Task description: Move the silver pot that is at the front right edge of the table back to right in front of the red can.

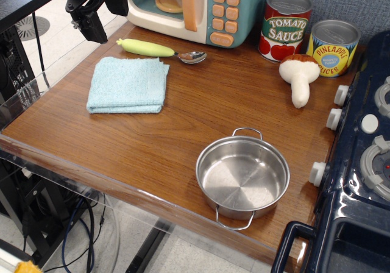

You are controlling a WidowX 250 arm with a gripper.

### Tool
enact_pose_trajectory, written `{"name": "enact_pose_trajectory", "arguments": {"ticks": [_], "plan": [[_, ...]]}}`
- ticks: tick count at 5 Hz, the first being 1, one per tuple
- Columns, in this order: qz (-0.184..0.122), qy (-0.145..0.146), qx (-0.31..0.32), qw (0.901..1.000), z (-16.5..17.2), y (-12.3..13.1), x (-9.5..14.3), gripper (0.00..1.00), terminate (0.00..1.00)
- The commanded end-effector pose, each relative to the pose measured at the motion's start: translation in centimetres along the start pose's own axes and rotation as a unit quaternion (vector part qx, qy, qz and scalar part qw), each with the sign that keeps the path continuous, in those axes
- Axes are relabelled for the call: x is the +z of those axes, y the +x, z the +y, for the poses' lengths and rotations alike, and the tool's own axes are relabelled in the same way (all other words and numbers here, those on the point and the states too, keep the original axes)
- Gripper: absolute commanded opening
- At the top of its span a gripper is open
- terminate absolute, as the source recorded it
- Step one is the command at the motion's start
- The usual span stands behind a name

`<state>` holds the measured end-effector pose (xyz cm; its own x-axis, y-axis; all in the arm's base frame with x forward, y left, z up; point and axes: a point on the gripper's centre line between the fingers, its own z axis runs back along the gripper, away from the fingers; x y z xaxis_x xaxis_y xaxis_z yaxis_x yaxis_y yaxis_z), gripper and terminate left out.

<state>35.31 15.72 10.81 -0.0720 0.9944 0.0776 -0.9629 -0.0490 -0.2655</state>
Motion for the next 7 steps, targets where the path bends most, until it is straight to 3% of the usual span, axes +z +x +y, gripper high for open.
{"name": "enact_pose_trajectory", "arguments": {"ticks": [1, 2, 3, 4, 5, 7], "plan": [[0.0, 0.0, 0.0, 1.0, 0.0, 0.0, 0.0, 1.0, 0.0], [-0.009, -0.009, -0.056, 0.9984, 0.0, -1.2, 0.8, 1.0, 0.0], [0.014, -0.015, -0.082, 0.9964, 0.9, -1.9, 1.4, 1.0, 0.0], [0.042, -0.021, -0.152, 0.9874, 2.6, -3.5, 1.9, 1.0, 0.0], [0.056, -0.003, -0.247, 0.9674, 4.9, -6.3, 1.8, 1.0, 0.0], [0.086, -0.026, -0.449, 0.8891, 9.2, -11.2, 2.1, 1.0, 0.0]]}}
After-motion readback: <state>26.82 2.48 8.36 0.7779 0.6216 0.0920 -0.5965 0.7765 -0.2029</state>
